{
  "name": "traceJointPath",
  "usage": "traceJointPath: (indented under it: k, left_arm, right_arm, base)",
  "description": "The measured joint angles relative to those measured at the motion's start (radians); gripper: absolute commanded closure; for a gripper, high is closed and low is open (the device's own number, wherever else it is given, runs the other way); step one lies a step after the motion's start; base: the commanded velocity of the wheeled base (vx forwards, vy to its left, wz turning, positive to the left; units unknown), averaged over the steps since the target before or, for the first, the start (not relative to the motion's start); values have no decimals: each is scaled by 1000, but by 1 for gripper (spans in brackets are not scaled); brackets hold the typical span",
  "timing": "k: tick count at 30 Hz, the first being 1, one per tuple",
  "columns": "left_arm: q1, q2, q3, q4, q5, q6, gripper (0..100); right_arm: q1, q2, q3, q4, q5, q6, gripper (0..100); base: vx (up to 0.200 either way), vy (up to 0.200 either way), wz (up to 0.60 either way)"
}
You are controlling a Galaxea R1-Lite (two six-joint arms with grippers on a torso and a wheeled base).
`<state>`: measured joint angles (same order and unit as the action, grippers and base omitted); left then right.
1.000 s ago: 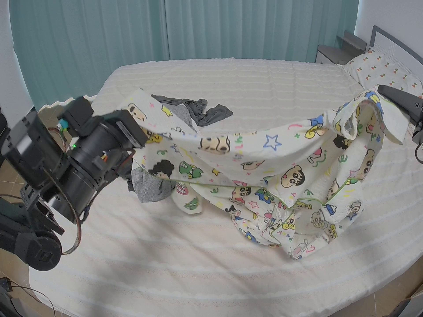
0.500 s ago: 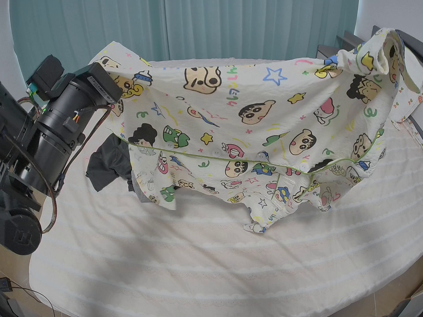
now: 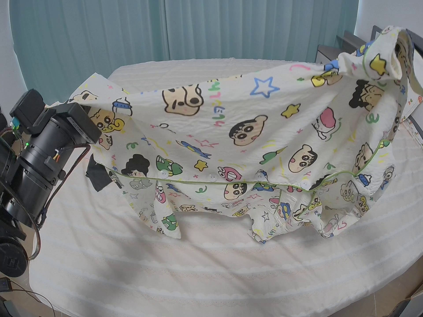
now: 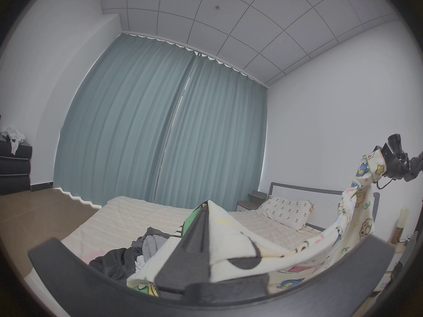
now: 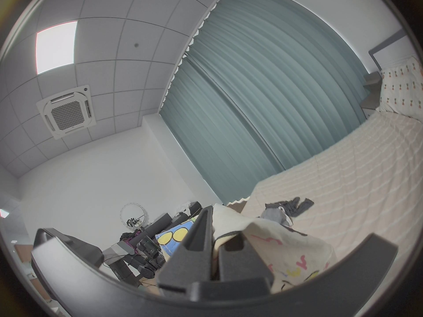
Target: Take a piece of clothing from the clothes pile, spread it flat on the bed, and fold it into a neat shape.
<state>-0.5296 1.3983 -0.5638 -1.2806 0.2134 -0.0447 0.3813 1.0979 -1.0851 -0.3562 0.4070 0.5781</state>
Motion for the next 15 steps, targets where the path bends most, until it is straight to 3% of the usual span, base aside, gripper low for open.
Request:
traceJointPath:
  k: [8,15]
  left_arm:
    - [4,-44,-116,98,16,-15,100]
    - [6,-82,-29,132,26,-83,100]
  right_arm:
    - [7,4,-90,14,2,1,100]
    - [19,-8,80,21,5,1,100]
  base:
    - [0,0,0]
    - [0,0,0]
